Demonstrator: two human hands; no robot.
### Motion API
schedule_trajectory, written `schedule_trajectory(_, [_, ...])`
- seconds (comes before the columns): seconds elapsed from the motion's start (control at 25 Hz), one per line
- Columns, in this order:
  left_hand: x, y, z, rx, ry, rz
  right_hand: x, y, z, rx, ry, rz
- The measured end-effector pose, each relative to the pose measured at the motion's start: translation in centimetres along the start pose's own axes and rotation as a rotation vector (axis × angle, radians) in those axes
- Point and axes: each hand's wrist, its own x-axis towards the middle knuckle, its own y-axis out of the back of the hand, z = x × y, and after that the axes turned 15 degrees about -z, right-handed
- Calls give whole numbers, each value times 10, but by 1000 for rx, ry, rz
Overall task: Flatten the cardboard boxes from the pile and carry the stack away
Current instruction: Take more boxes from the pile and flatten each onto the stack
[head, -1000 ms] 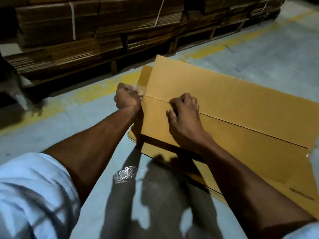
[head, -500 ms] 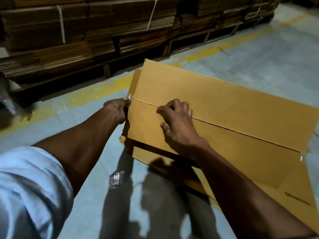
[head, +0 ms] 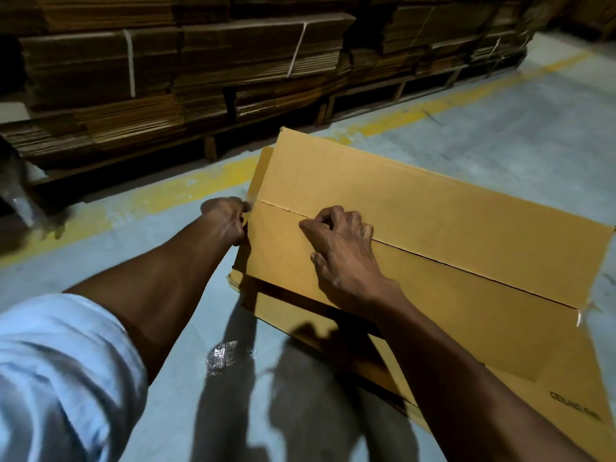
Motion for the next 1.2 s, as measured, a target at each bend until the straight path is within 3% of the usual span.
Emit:
schedule_trajectory(0.16, [8,-1,-8,388,-279,142,0,0,2,-27,-8,-9])
schedule_trajectory(0.4, [14,19,-21,812,-713,-129,5,-2,-3,-72,-86,-23])
schedule_trajectory(0.48, [17,22,-17,745,-633,-207,5,-1,-3,-76,-102,-22])
schedule_trajectory(0.64, [15,34,-4,64,-40,-313,3,3,-7,-74,-78,-43])
schedule_trajectory(0.72, [11,36,-3,-46,132,-289,-1,3,-9,-91,-48,-58])
schedule_trajectory(0.84, [7,23,1,11,135,-142,-3,2,-10,-104,-48,-61])
schedule_trajectory(1.2, [9,-6,23,-196,-81,-31,-5,28,-14,-9,-84,-67])
